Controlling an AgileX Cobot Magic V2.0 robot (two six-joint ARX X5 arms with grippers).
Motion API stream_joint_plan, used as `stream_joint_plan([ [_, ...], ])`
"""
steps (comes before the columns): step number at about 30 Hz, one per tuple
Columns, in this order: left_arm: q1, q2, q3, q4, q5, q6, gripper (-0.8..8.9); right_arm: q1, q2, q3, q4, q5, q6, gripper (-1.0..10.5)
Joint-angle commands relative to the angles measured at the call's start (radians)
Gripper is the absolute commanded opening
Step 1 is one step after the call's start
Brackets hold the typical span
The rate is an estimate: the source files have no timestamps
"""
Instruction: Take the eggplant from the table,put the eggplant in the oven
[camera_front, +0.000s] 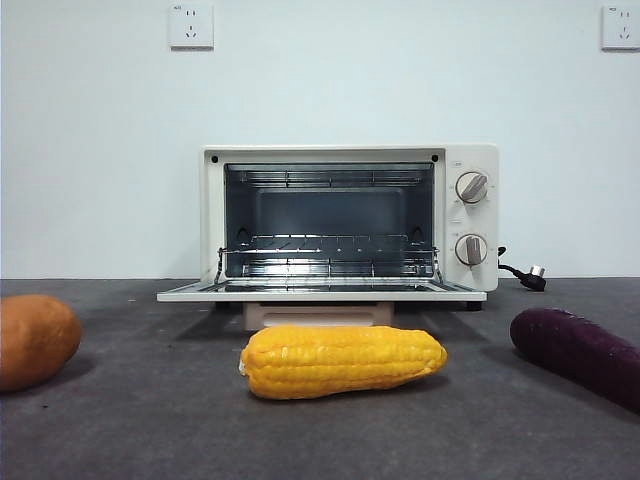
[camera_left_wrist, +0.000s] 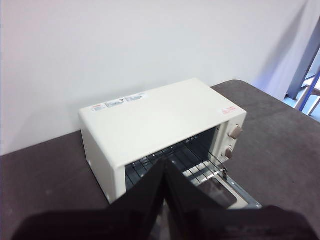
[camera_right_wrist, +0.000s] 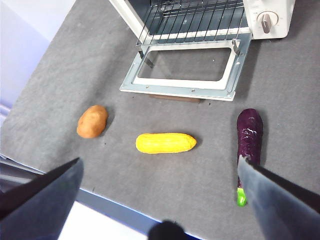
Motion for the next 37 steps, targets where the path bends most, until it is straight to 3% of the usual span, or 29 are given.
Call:
stream_joint_plan([
  [1, 0.007, -0.043, -0.021, -0.024, 0.011, -0.003, -0.06, 0.002, 0.001, 0.005, 0.010, 0.001, -0.011, 5.4],
  [9, 0.008, -0.200, -0.190, -0.034, 0.013, 0.002, -0.06, 0.032, 0.024, 0.005, 0.016, 0.019, -0.015, 5.4],
  [19, 0.009, -0.436, -0.511, -0.033, 0.096, 0.003, -0.06, 0.065, 0.085, 0.005, 0.005, 0.040, -0.034, 5.4],
  [28, 0.006, -0.550, -0.579, -0.078, 0.169, 0.004, -0.06, 0.145, 0.192, 0.003, -0.038, 0.212, -0.045, 5.3],
  [37, 0.006, -0.551, -0.579, -0.103, 0.191, 0.009, -0.06, 0.221, 0.359, -0.018, -0.031, 0.288, -0.035, 5.3],
])
